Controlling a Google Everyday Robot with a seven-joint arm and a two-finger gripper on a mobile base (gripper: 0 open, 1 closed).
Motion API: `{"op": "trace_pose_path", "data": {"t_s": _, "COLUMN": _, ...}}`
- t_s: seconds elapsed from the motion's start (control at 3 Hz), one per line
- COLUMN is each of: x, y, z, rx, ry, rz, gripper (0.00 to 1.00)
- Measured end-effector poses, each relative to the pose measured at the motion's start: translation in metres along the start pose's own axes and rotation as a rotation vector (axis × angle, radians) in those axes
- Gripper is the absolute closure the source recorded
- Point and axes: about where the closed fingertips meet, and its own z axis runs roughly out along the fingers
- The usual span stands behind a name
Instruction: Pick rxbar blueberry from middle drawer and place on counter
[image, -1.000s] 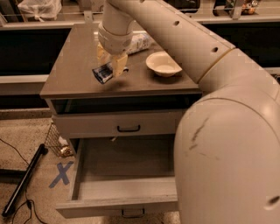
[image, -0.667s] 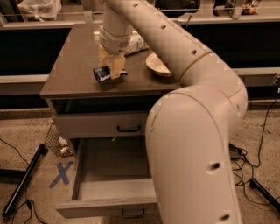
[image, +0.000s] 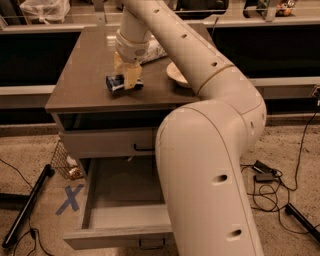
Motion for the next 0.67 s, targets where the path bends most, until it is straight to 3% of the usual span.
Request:
{"op": "trace_pose_path", "data": {"t_s": 0.33, "x": 0.001, "y": -0.0055, "z": 0.0032, "rx": 0.017, "ry": 0.004, "rz": 0.004, "gripper": 0.2}}
{"op": "trace_pose_path", "data": {"t_s": 0.67, "x": 0.0066, "y": -0.0032, "z": -0.0003, "rx": 0.01, "ry": 0.025, "rz": 0.015, "gripper": 0.0}}
